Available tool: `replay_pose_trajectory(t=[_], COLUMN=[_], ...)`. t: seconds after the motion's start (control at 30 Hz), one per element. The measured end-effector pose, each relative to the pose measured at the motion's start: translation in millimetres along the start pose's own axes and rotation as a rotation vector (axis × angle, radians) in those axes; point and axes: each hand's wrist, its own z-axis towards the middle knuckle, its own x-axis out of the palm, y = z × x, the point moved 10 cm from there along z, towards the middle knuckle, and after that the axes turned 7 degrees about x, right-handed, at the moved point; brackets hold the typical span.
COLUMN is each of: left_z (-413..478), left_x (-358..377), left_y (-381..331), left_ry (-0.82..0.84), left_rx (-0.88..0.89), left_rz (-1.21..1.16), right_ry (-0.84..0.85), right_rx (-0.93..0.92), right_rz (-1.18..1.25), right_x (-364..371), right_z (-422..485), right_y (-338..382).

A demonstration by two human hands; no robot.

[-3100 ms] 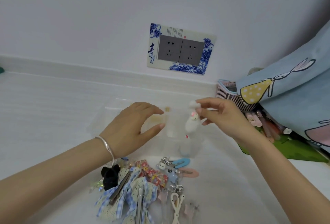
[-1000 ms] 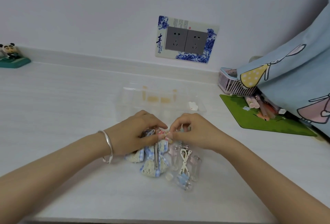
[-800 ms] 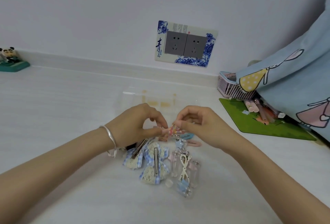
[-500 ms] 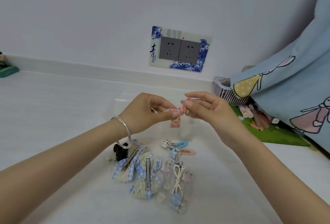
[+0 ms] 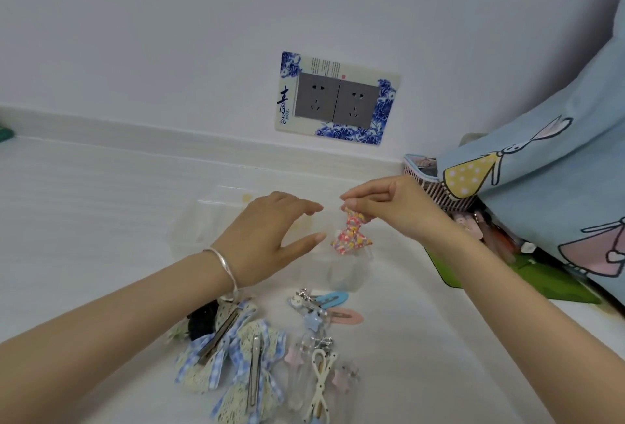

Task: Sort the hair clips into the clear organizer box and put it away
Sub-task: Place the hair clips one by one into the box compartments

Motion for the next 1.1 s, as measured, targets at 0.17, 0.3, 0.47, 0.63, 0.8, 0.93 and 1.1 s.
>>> replay_pose_trajectory(t=[0.17,0.3,0.47,0.63,0.8,0.93,1.1], left_z=[-1,1,3,4,3,3,-1], left_x=[0,10,23,28,22,6,-2], left_y=[1,-15,-29,-31,-30,-20,-14], left_ry=[-0.007,0.1,0.173,0.191,0.152,0.077,0.047], left_rx=[-0.003,0.115,0.184,0.182,0.174,0.129,0.119], left_rz=[-0.024,-0.048,-0.054,-0.063,-0.087,-0.107,-0.065], right_ry=[0.022,-0.012,0.061,-0.007,-0.136,0.001,0.063], right_rx=[-0.049,-0.102,-0.142,-0.206,-0.286,-0.35,-0.418], right_rz=[-0.094,-0.128,-0.199,-0.245,-0.288,-0.47,-0.819], right_x=[13,6,20,19,-13,1,34], right_z=[8,12,15,10,-9,-29,-38], right_y=[-9,-8,-6,-8,-1,-7,-7])
